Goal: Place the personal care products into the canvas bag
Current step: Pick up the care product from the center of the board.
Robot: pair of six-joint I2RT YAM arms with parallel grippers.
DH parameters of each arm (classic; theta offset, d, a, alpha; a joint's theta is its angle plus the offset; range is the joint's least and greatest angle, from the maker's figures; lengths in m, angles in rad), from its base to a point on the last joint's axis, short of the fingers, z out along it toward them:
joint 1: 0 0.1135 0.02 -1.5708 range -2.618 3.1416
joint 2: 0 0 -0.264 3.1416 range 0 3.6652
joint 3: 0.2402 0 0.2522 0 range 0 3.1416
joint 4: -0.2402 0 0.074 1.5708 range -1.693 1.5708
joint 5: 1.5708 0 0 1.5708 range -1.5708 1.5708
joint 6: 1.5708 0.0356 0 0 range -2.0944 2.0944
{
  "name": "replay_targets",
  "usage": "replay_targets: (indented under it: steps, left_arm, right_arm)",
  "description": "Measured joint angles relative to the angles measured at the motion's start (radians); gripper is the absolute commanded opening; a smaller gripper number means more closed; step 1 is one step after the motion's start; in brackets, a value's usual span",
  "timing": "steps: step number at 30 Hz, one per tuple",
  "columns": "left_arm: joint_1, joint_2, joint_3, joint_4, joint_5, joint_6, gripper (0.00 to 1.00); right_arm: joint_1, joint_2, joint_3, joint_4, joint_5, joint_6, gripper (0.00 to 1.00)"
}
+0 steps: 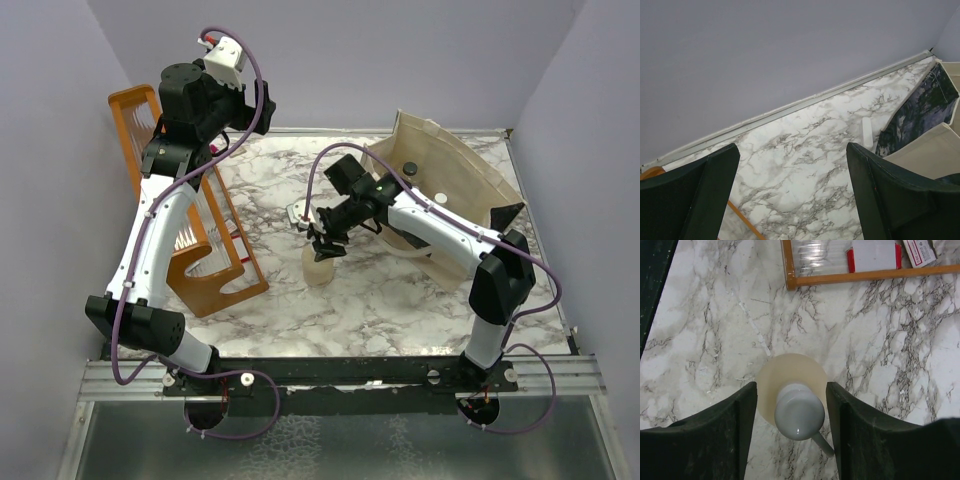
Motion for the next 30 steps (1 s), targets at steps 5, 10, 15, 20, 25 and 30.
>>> replay_targets:
  steps: [5, 10, 15, 20, 25, 30]
  left_arm:
    - [0.0, 0.0, 0.0, 0.001, 0.003, 0.0, 0.91]
    - [0.0, 0.0, -0.001, 0.001, 0.012, 0.0, 0.91]
    - [0.0, 0.0, -0.008, 0.003, 0.023, 0.0, 0.91]
    - [0.0, 0.0, -0.01, 0.004, 0.034, -0.001, 0.91]
    - [0.0, 0.0, -0.011, 0.006, 0.051, -0.003, 0.91]
    - [0.0, 0.0, -0.031, 0.011, 0.086, -0.007, 0.91]
  right_arm:
    - [0.0, 0.0, 0.0, -0.011, 0.021, -0.014, 0.47]
    - [0.0, -0.002, 0.005, -0.014, 0.031, -0.019, 0.37]
    - [0.0, -0.004, 0.014, -0.016, 0.037, -0.017, 0.29]
    - [0.0, -0.007, 0.014, -0.016, 0.046, -0.011, 0.17]
    - [0.0, -0.01, 0.014, -0.018, 0.057, 0.002, 0.04]
    - [0.0, -0.016, 0.014, -0.018, 0.077, 0.031, 0.01]
